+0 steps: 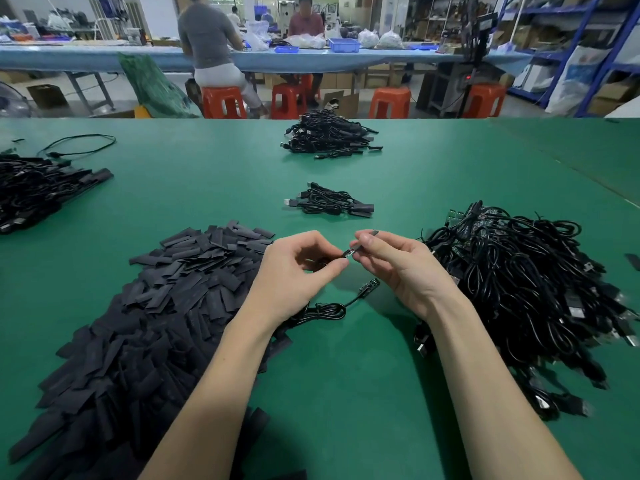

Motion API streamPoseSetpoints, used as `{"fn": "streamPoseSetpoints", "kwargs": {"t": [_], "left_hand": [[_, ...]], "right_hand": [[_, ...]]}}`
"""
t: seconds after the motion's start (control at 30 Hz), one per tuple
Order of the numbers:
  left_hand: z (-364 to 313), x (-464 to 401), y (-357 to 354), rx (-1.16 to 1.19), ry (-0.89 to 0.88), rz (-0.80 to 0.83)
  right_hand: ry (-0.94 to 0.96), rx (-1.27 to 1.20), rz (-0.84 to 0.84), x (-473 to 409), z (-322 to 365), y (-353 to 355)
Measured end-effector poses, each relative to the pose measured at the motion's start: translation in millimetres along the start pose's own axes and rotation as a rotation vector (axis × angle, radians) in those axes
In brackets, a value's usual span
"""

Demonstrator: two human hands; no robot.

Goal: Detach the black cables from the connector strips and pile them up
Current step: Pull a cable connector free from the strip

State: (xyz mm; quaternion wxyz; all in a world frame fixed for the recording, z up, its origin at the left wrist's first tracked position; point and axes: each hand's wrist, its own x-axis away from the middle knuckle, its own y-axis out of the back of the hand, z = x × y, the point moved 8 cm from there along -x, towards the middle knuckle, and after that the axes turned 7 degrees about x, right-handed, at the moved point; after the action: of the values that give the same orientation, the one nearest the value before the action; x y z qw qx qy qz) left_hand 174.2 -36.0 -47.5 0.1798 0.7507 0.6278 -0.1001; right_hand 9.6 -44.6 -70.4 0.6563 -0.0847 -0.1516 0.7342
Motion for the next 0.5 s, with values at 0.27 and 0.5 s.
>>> {"fn": "streamPoseSetpoints", "kwargs": {"t": [0.27, 0.5], "left_hand": [[-7.3, 0.2, -1.0, -0.127, -0.062, -0.025], [-13.1, 1.2, -2.2, -0.187, -0.093, -0.04]], "right_hand": [[0.026, 0.001, -0.035, -1.6, -0.2, 0.3], [0.031, 0.033, -0.002, -1.2, -1.0, -0.9]]}}
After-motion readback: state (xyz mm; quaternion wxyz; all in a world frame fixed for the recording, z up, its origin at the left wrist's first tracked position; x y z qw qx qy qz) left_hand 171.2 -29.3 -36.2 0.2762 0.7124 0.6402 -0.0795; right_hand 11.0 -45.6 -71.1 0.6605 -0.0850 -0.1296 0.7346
